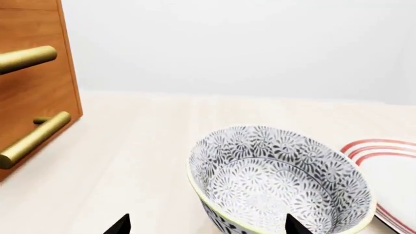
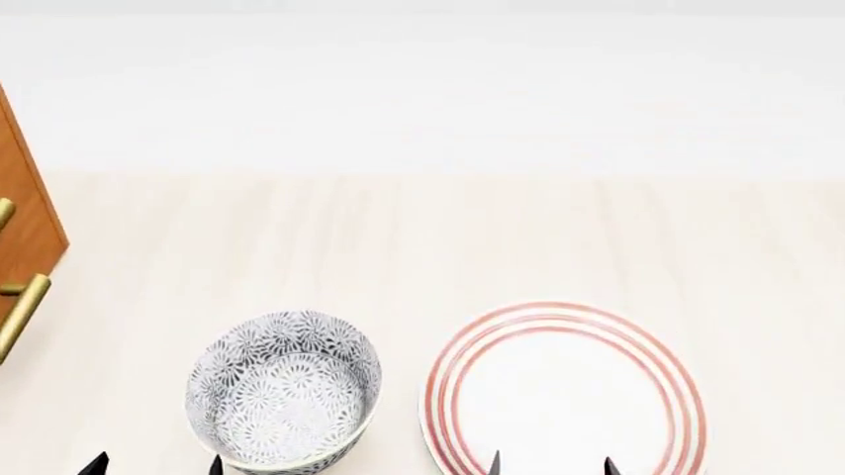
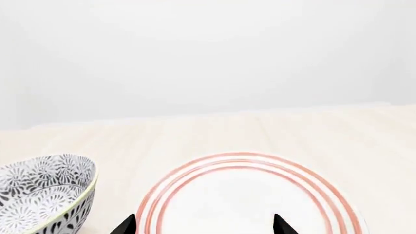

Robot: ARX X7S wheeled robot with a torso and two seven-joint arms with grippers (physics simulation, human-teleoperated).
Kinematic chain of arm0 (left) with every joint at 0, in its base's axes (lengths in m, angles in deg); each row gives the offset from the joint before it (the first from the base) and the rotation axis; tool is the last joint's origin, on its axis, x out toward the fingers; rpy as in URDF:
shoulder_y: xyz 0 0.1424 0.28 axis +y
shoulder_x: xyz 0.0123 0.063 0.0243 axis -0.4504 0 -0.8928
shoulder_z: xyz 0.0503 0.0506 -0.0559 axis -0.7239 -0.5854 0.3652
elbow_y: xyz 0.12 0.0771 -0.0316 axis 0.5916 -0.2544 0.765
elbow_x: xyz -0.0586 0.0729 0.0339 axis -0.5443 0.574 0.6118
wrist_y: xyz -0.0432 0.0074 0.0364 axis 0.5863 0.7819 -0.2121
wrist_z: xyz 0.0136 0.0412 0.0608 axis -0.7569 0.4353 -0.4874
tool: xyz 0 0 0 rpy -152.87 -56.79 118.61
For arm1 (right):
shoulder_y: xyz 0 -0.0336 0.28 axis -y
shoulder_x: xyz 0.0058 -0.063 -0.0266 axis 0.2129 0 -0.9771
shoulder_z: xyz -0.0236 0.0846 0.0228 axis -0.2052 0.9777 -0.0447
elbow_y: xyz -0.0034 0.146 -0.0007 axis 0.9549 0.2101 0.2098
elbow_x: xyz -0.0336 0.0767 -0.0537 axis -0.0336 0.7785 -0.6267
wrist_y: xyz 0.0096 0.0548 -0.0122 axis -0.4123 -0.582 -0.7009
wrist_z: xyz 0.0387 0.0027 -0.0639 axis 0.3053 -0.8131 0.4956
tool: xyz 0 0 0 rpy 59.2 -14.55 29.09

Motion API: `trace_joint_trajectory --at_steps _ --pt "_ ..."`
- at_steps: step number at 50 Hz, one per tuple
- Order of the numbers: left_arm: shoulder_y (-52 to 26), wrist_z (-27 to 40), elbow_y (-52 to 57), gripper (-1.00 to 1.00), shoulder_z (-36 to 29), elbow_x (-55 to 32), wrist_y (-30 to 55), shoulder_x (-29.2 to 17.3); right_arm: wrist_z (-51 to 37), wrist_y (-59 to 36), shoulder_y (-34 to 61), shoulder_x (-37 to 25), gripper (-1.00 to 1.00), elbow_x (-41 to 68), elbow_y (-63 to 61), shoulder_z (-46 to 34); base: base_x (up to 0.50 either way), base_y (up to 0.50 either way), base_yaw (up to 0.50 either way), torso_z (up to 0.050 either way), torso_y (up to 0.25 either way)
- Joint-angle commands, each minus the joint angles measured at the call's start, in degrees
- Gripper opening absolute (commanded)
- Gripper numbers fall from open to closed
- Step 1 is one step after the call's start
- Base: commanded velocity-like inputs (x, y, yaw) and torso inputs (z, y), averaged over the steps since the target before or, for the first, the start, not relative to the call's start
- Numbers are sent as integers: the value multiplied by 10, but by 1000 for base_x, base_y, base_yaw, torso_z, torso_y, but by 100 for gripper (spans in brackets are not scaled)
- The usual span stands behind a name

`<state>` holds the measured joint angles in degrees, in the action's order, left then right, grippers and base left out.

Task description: Open the top drawer of the cabinet.

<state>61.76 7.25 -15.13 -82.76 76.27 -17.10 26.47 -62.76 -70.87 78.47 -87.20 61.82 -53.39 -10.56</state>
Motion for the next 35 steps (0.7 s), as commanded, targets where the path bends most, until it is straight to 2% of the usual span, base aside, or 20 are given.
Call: trace_joint_trajectory --at_steps 1,9,31,35 --pt "2 -1 4 100 7 12 -8 5 11 8 -2 6 100 -6 -5 6 500 0 0 0 0" --pt "2 1 2 100 4 11 -11 3 16 23 -7 1 100 -8 -7 -3 52 0 0 0 0" --pt "1 9 -2 100 -4 6 -18 -2 11 27 -6 -5 100 -3 -1 -12 0 494 0 0 0" --pt "0 10 -3 100 -6 6 -18 -3 4 15 -3 -5 100 -2 0 -12 0 98 0 0 0"
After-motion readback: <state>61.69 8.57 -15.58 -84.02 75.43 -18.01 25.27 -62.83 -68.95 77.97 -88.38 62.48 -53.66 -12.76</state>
